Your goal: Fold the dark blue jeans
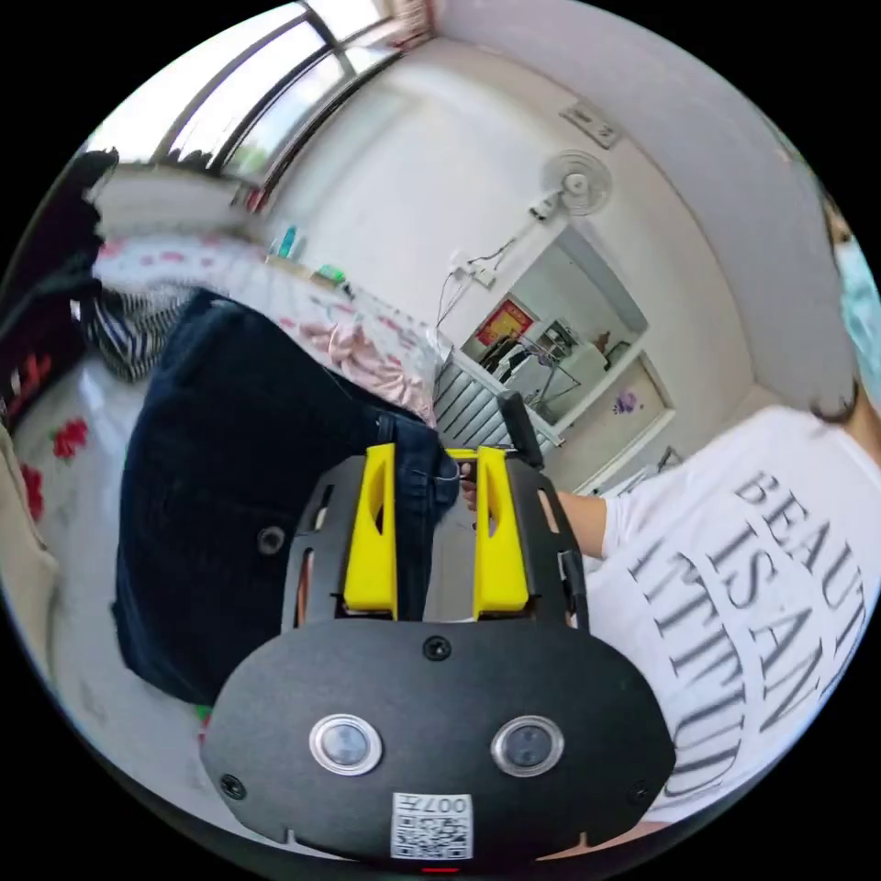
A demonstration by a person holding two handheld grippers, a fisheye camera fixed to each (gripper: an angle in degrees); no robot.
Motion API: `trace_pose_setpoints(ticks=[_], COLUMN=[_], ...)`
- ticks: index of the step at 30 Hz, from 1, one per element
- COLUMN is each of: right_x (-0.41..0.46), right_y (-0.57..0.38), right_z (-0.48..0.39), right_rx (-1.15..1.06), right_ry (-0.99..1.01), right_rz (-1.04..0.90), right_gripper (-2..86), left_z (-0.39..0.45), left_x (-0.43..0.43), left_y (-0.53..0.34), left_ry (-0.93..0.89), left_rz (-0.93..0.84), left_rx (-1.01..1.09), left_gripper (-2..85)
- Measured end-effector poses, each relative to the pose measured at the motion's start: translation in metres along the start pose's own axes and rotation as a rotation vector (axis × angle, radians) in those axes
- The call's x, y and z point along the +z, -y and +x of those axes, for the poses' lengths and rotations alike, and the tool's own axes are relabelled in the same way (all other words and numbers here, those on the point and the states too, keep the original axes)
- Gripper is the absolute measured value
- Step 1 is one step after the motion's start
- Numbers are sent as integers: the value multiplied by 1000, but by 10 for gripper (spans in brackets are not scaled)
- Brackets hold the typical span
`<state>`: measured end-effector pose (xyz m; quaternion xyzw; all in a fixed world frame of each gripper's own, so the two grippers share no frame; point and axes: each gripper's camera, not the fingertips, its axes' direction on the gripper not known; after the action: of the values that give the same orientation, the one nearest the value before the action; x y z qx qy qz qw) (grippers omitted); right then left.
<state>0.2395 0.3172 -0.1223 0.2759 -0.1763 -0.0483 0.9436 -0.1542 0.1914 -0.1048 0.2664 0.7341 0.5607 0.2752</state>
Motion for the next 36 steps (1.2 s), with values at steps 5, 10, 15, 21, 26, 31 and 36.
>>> trace_pose_setpoints(ticks=[5,10,15,21,26,31,36], right_x=[-5,32,82,101,89,90,88], right_y=[-3,9,30,45,51,57,76], right_z=[72,114,126,129,116,70,24], right_rx=[157,204,138,141,148,67,15], right_ry=[17,103,135,220,360,342,357], right_rz=[-36,-153,-331,-452,-379,-354,-275], right_gripper=[91,100,80,35,13,6,3], left_z=[-41,-76,-109,-127,-139,-128,-107], left_x=[22,-49,-38,-20,-39,-72,-107], left_y=[-37,-120,-149,-124,-120,-102,-74], left_ry=[40,329,222,292,142,94,130], left_rz=[-47,15,51,-116,-29,76,115], left_rx=[-212,-549,-724,-691,-672,-568,-440], left_gripper=[160,164,177,92,28,10,7])
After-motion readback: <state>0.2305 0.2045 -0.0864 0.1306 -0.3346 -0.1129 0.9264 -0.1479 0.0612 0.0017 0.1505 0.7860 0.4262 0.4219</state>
